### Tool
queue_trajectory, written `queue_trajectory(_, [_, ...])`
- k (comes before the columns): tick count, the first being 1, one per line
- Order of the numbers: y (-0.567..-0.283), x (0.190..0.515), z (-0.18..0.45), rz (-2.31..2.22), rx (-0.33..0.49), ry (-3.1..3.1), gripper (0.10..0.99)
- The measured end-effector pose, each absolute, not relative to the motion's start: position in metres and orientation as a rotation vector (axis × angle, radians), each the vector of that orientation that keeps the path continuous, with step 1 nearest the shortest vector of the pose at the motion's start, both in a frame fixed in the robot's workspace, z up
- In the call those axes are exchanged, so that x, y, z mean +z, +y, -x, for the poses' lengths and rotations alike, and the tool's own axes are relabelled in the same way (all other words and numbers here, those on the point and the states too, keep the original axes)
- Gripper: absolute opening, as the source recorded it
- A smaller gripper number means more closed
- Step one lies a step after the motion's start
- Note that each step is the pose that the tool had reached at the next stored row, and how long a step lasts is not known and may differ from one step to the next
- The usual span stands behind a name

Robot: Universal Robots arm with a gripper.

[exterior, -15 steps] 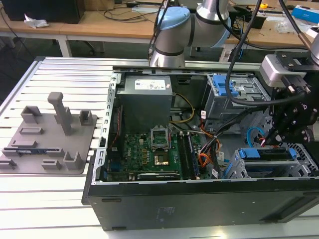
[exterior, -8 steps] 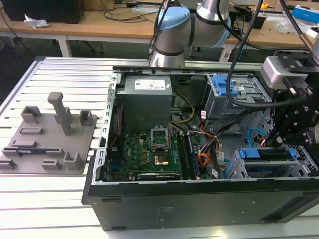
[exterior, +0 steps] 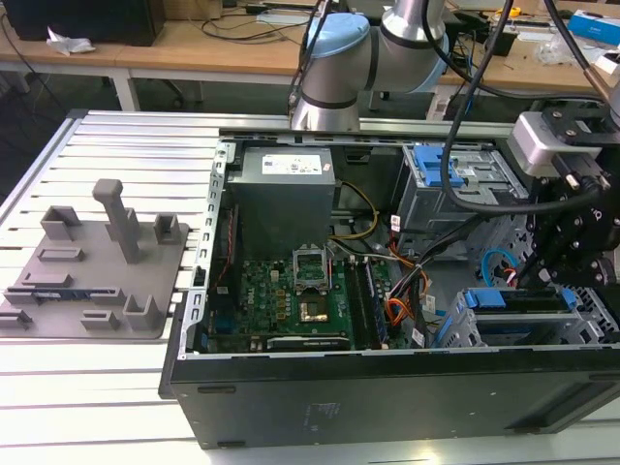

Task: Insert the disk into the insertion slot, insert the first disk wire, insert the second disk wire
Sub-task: 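Insert the second disk wire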

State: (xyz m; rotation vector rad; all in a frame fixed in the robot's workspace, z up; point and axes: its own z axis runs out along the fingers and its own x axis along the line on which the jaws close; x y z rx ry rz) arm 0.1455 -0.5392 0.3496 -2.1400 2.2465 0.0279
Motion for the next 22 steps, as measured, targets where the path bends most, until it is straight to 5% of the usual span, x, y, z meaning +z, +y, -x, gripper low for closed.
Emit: queue_trajectory(22, [-0.5431, 0.3472, -0.1466, 2.140, 0.029, 2.247, 0.161])
